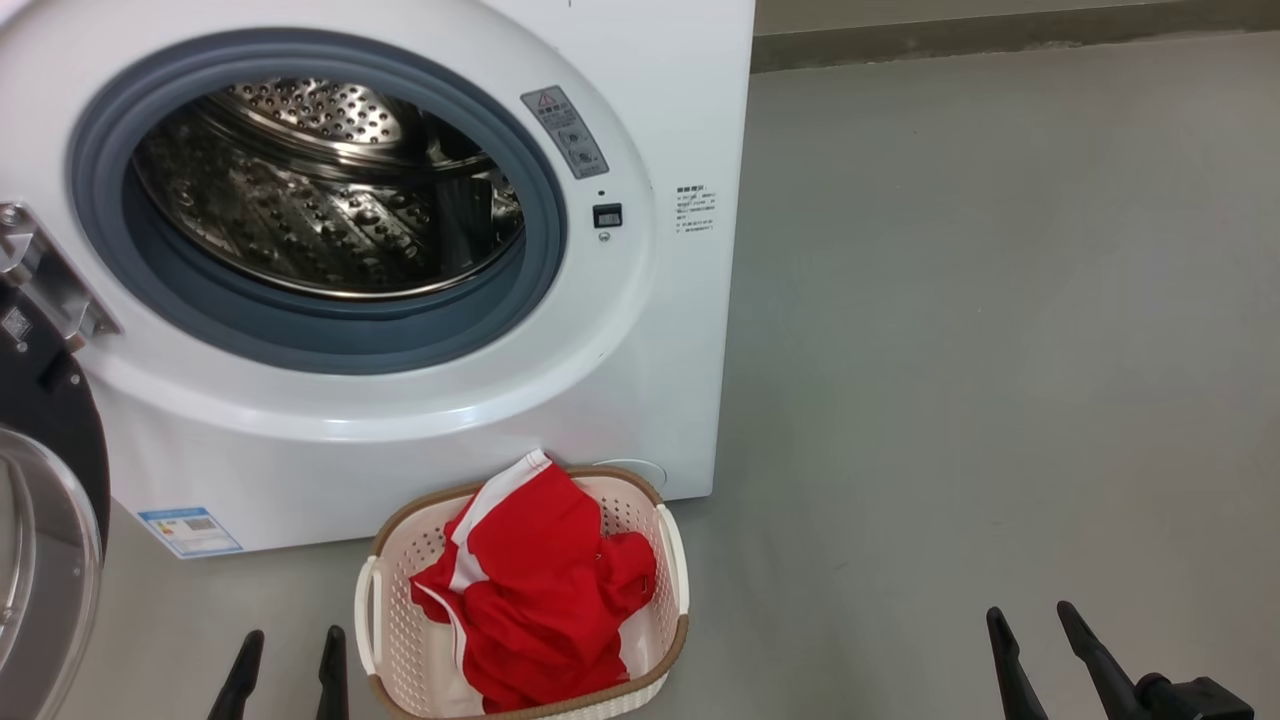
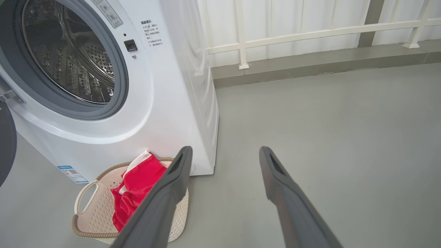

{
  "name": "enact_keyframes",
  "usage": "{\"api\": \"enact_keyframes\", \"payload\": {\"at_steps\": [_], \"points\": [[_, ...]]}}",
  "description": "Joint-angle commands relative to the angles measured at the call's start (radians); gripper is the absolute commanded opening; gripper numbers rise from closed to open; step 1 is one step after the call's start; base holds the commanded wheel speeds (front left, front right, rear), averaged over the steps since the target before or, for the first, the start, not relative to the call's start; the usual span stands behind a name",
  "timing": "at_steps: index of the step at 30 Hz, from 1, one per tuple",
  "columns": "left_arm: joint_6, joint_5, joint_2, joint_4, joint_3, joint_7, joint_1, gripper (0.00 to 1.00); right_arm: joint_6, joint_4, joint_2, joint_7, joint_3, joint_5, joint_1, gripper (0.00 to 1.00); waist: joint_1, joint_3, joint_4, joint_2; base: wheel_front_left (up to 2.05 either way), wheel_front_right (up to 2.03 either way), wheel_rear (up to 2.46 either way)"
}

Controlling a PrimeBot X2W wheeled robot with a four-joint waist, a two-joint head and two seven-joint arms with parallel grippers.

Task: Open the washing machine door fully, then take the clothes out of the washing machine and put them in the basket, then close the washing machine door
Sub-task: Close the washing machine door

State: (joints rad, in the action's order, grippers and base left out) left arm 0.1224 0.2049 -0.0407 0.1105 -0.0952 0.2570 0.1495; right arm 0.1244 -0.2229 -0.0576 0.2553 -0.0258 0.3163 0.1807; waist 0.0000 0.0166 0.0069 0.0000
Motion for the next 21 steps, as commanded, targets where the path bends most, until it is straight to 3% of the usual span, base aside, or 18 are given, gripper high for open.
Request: {"api": "enact_keyframes", "payload": {"at_steps": [1,12,21], "points": [[0.000,0.000,-0.009,-0.028,-0.031,0.005,-0.023,1.00,0.006,0.025,-0.013,0.006,0.013,0.005,-0.038,1.00,0.0000,0.001,0.001,0.0000,-0.20,0.20,0.00],[-0.008,0.025,-0.009,-0.015,-0.035,0.005,-0.027,1.00,0.006,0.022,-0.011,0.006,0.013,0.006,-0.036,1.00,0.0000,-0.003,0.016,0.0000,-0.01,0.01,0.00],[-0.038,0.054,-0.009,0.016,-0.005,0.005,-0.029,1.00,0.006,0.013,-0.014,0.006,0.041,0.007,-0.029,1.00,0.0000,-0.011,0.111,0.0000,0.00,0.00,0.00]]}}
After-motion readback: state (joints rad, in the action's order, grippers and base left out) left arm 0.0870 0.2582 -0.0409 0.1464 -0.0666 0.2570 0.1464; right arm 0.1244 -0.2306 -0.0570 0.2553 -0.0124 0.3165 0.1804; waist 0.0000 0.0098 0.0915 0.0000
